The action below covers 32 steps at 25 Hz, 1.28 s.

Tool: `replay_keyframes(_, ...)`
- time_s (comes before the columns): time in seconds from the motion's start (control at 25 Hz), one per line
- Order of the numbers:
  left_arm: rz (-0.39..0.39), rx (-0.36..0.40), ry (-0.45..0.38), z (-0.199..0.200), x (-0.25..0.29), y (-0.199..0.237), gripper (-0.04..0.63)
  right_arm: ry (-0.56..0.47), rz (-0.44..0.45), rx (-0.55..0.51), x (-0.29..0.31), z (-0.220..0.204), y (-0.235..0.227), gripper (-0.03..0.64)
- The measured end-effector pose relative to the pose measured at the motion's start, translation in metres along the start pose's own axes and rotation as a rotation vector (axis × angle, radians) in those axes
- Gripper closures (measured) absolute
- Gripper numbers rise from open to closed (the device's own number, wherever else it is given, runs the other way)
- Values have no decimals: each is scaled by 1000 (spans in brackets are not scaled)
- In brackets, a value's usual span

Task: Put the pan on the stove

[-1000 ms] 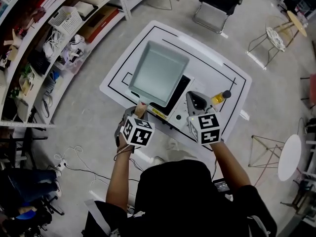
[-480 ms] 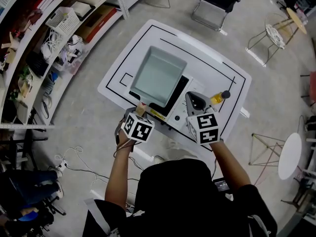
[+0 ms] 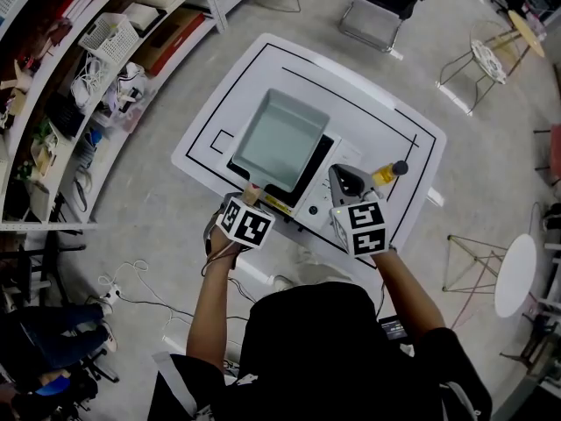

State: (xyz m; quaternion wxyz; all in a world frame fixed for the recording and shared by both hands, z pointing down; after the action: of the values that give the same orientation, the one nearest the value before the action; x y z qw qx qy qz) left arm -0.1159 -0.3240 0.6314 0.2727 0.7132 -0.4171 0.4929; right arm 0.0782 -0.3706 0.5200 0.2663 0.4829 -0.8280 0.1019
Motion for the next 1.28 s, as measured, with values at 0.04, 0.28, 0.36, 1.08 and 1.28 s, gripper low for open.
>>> replay_keyframes(0.04,-6,-1,7,0,1,0,538,4,-1,1,0,-1,-1,615)
replay_keyframes(0.28,-22,-5,49,0,4,0,538,17,1,-3,2,-3,-2,615)
replay_keyframes(0.36,-27,-2,63,-1,7,0,538,22,1,-2,3,-5,-3,615)
replay_keyframes(1.08,-51,-7,144,-5,18,0,535,51,10,-4,7,-13,-5,615)
replay_keyframes(1.28,-60,-4,175,-5,17,0,534,57,12,-2,9,-15,-3,615)
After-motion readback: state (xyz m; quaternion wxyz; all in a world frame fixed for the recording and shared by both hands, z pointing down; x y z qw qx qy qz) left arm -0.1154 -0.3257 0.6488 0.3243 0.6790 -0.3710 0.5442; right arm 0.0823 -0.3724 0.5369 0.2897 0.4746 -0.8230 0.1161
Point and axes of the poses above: the fingertips, and each gripper's own axes: x forward along the fingers, y to its left, z out of its top, the point moved 3 cm from there along -x, backward along the fingers, and after that the axes turned 5 degrees about -x, right-handed, at the moved point
